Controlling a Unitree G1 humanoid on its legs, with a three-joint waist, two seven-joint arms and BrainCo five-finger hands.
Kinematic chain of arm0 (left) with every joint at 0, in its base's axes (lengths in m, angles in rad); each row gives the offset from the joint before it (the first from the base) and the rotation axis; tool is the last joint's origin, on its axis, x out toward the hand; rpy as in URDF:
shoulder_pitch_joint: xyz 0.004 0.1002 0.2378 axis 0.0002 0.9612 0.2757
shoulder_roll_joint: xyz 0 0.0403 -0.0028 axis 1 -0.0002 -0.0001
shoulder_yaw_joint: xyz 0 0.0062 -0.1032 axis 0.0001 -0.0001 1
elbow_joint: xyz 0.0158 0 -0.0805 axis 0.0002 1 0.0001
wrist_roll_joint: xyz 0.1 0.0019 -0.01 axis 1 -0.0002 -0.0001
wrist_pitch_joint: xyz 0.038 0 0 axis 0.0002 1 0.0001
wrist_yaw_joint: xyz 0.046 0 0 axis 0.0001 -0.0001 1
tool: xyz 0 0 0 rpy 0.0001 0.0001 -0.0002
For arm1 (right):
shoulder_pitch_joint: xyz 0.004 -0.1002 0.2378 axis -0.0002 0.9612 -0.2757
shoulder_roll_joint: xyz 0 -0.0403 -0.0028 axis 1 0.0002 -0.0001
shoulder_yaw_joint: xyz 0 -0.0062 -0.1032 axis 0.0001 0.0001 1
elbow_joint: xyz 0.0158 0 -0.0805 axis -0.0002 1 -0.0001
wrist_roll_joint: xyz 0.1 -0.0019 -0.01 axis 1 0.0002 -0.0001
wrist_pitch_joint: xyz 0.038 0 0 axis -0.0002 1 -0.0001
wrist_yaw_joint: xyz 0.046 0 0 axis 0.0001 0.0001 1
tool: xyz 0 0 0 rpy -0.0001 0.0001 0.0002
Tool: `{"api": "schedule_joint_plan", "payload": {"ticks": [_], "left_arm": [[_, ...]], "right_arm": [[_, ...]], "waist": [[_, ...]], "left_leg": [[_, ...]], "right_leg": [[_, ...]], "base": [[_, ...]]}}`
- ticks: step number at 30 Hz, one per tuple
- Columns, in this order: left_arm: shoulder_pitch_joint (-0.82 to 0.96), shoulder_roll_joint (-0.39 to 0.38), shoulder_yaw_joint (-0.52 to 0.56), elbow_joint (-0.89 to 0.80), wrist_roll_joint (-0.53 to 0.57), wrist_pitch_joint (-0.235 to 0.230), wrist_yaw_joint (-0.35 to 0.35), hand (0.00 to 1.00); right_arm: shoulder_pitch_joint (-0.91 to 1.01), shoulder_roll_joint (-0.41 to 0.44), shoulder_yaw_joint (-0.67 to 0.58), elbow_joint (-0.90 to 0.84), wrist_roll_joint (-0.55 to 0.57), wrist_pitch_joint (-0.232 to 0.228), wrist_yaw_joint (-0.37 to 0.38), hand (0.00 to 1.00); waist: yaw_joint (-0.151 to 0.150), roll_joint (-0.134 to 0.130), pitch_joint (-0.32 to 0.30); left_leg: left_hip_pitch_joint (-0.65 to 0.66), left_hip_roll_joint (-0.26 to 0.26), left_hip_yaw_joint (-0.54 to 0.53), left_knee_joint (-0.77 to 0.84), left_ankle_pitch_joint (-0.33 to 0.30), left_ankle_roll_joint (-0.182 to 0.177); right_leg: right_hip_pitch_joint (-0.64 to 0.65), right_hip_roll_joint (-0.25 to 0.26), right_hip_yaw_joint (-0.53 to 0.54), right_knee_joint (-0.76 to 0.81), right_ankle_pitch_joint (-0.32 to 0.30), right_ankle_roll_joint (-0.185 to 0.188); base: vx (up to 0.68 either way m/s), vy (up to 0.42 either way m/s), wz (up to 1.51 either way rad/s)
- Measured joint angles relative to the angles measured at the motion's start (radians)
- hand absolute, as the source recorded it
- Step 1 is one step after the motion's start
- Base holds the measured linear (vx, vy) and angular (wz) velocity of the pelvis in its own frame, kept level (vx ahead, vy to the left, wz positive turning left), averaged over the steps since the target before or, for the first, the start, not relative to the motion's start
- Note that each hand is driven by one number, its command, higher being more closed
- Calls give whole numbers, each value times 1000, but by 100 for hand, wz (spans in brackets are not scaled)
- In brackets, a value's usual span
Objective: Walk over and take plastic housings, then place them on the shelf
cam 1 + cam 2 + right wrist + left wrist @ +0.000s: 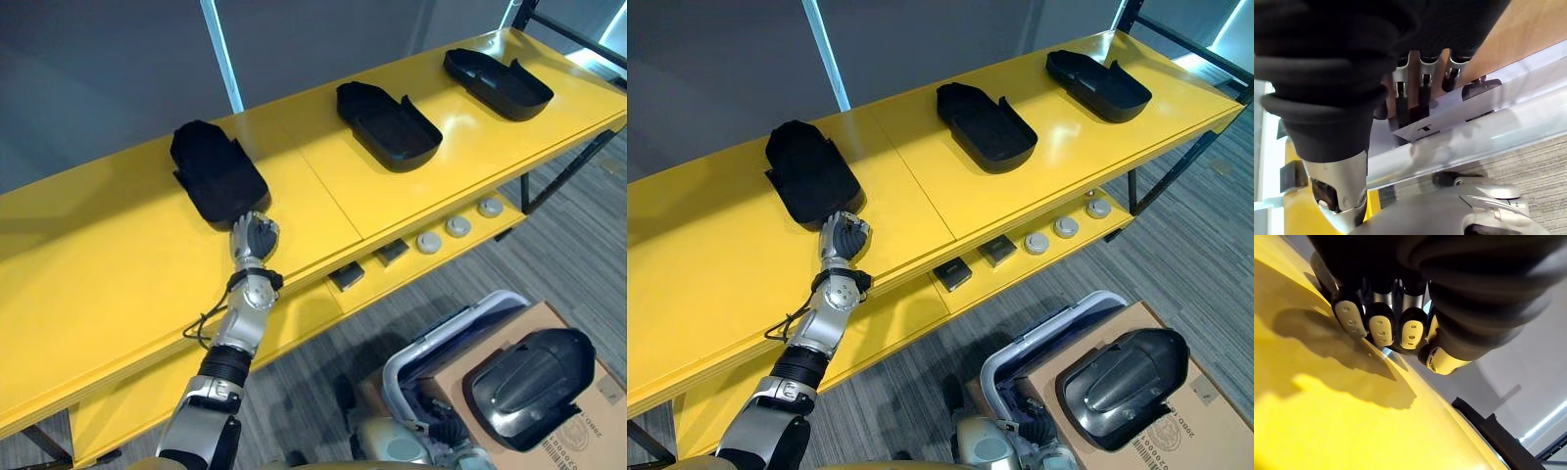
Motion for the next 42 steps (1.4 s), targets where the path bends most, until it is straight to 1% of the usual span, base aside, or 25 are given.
{"api": "schedule_joint_plan", "payload": {"ticks": [2,5,8,11,13,14,15,18,19,20,22,23,24,25,26,27,28,29,30,32,34,35,38,41,42], "left_arm": [[-24,32,16,17,0,6,12,100],[-34,52,22,-4,1,6,18,100],[-12,51,-11,-89,2,5,25,100],[30,21,-64,-245,1,-19,33,100],[79,-6,-115,-367,-15,-62,31,100],[92,-11,-125,-398,-20,-69,31,100],[115,-17,-134,-454,-30,-95,30,100],[156,-17,-130,-597,-78,-148,29,100],[177,-8,-120,-662,-101,-174,30,100],[188,-1,-114,-693,-108,-186,30,100],[210,14,-42,-775,-141,-238,36,100],[210,16,-22,-781,-146,-245,38,100],[210,16,71,-793,-183,-260,62,100],[210,15,107,-794,-198,-262,75,100],[215,16,174,-794,-234,-265,105,100],[239,16,248,-794,-282,-277,135,100],[259,16,287,-794,-300,-283,147,100],[320,15,384,-790,-341,-283,177,100],[343,14,416,-785,-357,-283,190,100],[427,13,509,-703,-426,-283,214,100],[494,9,537,-618,-487,-279,209,100],[524,8,542,-569,-511,-275,205,100],[609,-12,564,-457,-577,-247,176,100],[692,-59,566,-299,-656,-217,124,100],[715,-79,561,-233,-661,-199,86,100]], "right_arm": [[-1,1,0,0,0,0,0,0],[-5,2,0,2,1,-1,0,0],[-6,1,-1,12,1,3,0,0],[-7,2,-3,13,2,5,-5,0],[-7,3,-3,13,2,6,-9,0],[-7,2,-4,13,2,7,-9,0],[-7,2,-5,12,2,8,-10,0],[-1,-6,-7,18,2,12,-13,0],[-2,-8,-8,21,2,12,-13,0],[-2,-8,-9,22,2,12,-13,0],[-2,-12,-11,41,3,12,-13,0],[-2,-12,-11,42,3,12,-13,0],[-2,-12,-11,44,3,13,-12,0],[-2,-13,-11,48,3,14,-12,0],[-2,-14,-13,56,3,15,-13,0],[-6,-13,-16,60,2,18,-13,0],[-7,-13,-20,60,2,22,-13,0],[-6,-9,-38,64,2,26,-13,0],[-5,-8,-44,66,2,27,-13,0],[-4,-1,-54,81,1,31,-22,0],[0,-1,-54,81,-1,36,-27,0],[-1,1,-54,80,-1,37,-27,0],[-9,11,-54,75,-2,55,-30,0],[7,27,-53,41,-2,72,-30,0],[19,32,-53,10,0,76,-30,0]], "waist": [[-1,-3,7],[0,-5,14],[1,-4,15],[5,-3,16],[6,-3,16],[8,-1,16],[12,2,18],[34,13,20],[34,18,21],[36,19,20],[61,20,20],[64,20,20],[71,20,20],[77,20,20],[87,20,20],[87,20,20],[88,20,19],[96,20,19],[105,20,18],[135,20,8],[149,17,-6],[150,16,-8],[172,-3,-33],[174,-20,-62],[175,-25,-73]], "left_leg": [[1,0,0,-1,0,1],[5,0,-2,-9,1,1],[12,0,-8,-19,1,1],[12,-6,-21,-19,1,1],[12,-12,-30,-18,2,1],[13,-14,-32,-18,2,1],[13,-17,-37,-18,2,1],[24,-21,-54,-15,2,1],[26,-22,-69,-15,2,2],[26,-23,-75,-15,2,2],[26,-22,-86,-12,2,2],[26,-22,-91,-12,2,2],[27,-22,-113,-7,4,6],[27,-22,-118,-4,4,7],[25,-22,-134,1,4,7],[21,-22,-149,1,11,18],[20,-22,-158,1,11,18],[16,-22,-174,0,12,19],[14,-22,-178,0,12,19],[9,-22,-199,-5,23,18],[11,-22,-210,-16,35,25],[14,-22,-223,-18,38,25],[15,-23,-227,-16,39,25],[21,-23,-232,-14,39,25],[21,-22,-232,-14,38,25]], "right_leg": [[1,0,0,0,0,0],[2,0,-3,0,2,-3],[7,1,-9,0,2,-3],[8,-6,-15,0,-2,1],[10,-16,-27,0,-5,5],[11,-18,-29,0,-6,5],[15,-22,-32,0,-6,6],[36,-29,-44,0,-12,12],[43,-34,-60,0,-14,12],[46,-35,-64,1,-15,12],[49,-38,-75,9,-18,9],[51,-39,-79,9,-19,8],[62,-42,-96,9,-21,8],[66,-43,-100,9,-22,8],[71,-46,-114,9,-23,7],[75,-50,-130,8,-25,5],[76,-51,-138,8,-25,4],[78,-52,-149,7,-26,3],[78,-53,-152,7,-26,3],[83,-57,-174,5,-27,1],[90,-61,-193,1,-27,1],[99,-64,-206,1,-28,1],[105,-67,-214,1,-28,2],[117,-72,-225,0,-34,11],[117,-72,-227,0,-35,11]], "base": [[0,0,0],[0,0,1],[11,25,6],[42,110,11],[27,101,15],[18,106,12],[-4,96,11],[-22,85,16],[-32,48,29],[-39,39,28],[-46,27,14],[-47,17,24],[-34,11,27],[-40,12,35],[-47,19,35],[-45,20,37],[-36,23,40],[-16,15,25],[-12,20,31],[2,24,28],[22,37,32],[16,60,41],[-7,53,15],[-10,50,9],[-13,32,3]]}}
